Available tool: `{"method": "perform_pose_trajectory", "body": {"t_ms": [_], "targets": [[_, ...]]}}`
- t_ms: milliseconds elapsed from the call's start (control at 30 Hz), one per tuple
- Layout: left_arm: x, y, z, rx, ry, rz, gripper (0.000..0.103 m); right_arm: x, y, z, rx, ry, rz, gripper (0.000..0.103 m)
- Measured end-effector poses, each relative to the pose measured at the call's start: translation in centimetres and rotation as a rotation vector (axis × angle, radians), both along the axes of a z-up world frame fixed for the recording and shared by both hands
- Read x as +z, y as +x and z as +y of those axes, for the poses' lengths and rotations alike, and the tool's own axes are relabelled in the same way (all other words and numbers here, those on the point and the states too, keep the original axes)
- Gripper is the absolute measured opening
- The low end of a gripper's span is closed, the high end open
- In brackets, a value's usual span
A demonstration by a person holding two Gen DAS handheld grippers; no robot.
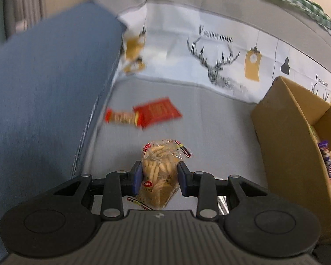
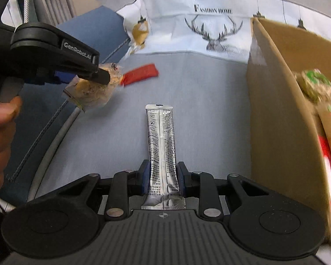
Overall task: Organize snacks
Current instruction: 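Grasp the yellow-labeled cookie bag with the left gripper while the right grasps the silver stick pack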
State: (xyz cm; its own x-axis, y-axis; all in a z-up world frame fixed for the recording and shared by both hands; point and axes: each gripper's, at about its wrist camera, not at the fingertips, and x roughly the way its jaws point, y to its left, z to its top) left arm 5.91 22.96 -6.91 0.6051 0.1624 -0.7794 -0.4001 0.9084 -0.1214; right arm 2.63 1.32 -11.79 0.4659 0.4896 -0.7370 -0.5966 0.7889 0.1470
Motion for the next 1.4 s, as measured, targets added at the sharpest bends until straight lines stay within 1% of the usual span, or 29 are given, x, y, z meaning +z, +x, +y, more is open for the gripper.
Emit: {"method": "perform_pose_trajectory", "body": {"t_ms": [67, 133, 233, 267, 300, 333, 433, 500, 567, 667, 733, 800, 833, 967, 1033, 1200, 1400], "targets": [[-0.8, 0.2, 0.2, 0.0, -0.043, 0.037, 0.038, -0.2, -0.4, -0.3, 0.003, -0.018, 0.002, 0.027], [-1.7, 0.5, 0.1, -0.012, -0.051, 0.079, 0.04, -0.5, -0.4, -0.4, 0.012, -0.041, -0.002, 0.028], [-2.1, 1.1, -0.6, -0.049, -0.049, 0.097, 0.041, -1.1, -0.2, -0.4, 0.036, -0.064, 0.024, 0.029], [-2.3, 1.1, -0.8, -0.057, -0.049, 0.1, 0.042, -1.3, -0.1, -0.3, 0.041, -0.065, 0.035, 0.032], [-2.3, 1.2, -0.8, -0.065, -0.06, 0.1, 0.042, -1.4, 0.0, -0.3, 0.045, -0.065, 0.045, 0.033], [-2.4, 1.3, -0.8, -0.068, -0.075, 0.097, 0.045, -1.4, 0.0, -0.2, 0.043, -0.063, 0.047, 0.034], [-2.4, 1.4, -0.3, -0.053, -0.132, 0.074, 0.06, -1.3, 0.3, -0.1, 0.043, -0.057, 0.031, 0.038], [-2.3, 1.5, 0.1, -0.034, -0.147, 0.06, 0.066, -1.4, 0.6, 0.1, 0.045, -0.054, 0.022, 0.039], [-2.2, 1.8, 0.3, -0.021, -0.159, 0.055, 0.077, -1.5, 0.9, 0.3, 0.049, -0.055, 0.018, 0.039], [-2.4, 2.4, 0.3, -0.023, -0.159, 0.071, 0.082, -1.8, 1.4, 0.7, 0.046, -0.06, 0.024, 0.039], [-2.6, 2.7, 0.2, -0.025, -0.155, 0.086, 0.084, -2.1, 1.6, 0.9, 0.044, -0.067, 0.031, 0.039], [-2.9, 3.0, 0.2, -0.029, -0.161, 0.097, 0.084, -2.1, 1.5, 1.2, 0.057, -0.081, 0.013, 0.038], [-3.1, 3.1, 0.1, -0.031, -0.164, 0.106, 0.084, -2.1, 1.4, 1.4, 0.066, -0.087, 0.003, 0.032], [-3.8, 3.5, -0.3, -0.047, -0.152, 0.149, 0.085, -1.9, 1.4, 1.2, 0.05, -0.08, -0.018, 0.026], [-4.1, 3.5, -0.5, -0.057, -0.149, 0.165, 0.085, -1.7, 1.6, 1.0, 0.033, -0.078, -0.034, 0.026], [-4.8, 3.6, -1.0, -0.091, -0.126, 0.215, 0.085, -2.1, 1.5, 1.4, 0.039, -0.11, -0.031, 0.027], [-4.9, 3.6, -1.3, -0.099, -0.103, 0.219, 0.085, -2.1, 1.6, 1.5, 0.044, -0.107, -0.026, 0.031]]}}
